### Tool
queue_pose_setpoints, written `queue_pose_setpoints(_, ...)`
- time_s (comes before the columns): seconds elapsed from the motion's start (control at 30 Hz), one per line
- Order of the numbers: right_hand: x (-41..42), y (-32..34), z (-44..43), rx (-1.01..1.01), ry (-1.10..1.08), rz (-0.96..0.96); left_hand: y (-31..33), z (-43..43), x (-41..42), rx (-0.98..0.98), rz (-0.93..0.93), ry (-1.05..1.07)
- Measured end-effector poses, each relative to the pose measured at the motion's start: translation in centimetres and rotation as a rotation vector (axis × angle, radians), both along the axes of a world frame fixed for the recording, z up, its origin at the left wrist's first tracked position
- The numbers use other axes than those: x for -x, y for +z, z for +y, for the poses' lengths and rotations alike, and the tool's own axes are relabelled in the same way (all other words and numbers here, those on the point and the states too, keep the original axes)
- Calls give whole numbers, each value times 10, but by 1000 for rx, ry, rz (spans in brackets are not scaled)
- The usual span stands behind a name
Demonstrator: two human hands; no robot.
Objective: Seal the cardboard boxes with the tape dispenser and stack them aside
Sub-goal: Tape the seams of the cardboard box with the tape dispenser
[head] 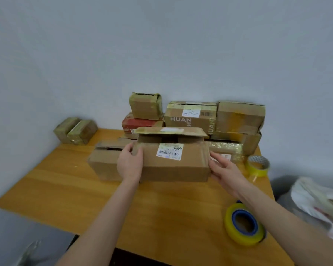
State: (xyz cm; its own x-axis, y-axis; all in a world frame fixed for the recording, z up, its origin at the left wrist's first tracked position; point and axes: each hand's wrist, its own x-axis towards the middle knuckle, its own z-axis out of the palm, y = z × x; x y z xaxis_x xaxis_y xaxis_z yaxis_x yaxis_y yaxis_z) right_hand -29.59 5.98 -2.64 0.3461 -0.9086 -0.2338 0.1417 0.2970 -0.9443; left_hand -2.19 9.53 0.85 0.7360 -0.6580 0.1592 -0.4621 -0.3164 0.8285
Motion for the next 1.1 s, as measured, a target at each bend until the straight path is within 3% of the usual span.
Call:
queue_pose_setpoints(0.17,19,-42,34,-127,-117,67,-51,20,21,-107,64,-86)
queue_pose_setpoints(0.27,14,-64,47,-149,-119,329,-86,28,21,-190,141,-175)
queue_pose_setpoints(0.4,-4,-79,53,-4,-5,893,-124,37,17,-338,169,-249)
queue_pose_setpoints(0.57,-15,-89,46,98,130,1180,-138,34,5,-399,21,-401)
queue_pose_setpoints(0.73,-14,-83,29,198,270,1309,-133,19,-12,-491,-247,-530)
queue_pose_setpoints(0.83,-18,-86,26,191,388,1340,-135,9,-18,-574,-257,-680)
queue_pose_setpoints(1.1,-12,-94,30,114,297,1358,-145,9,-6,-660,-268,-903)
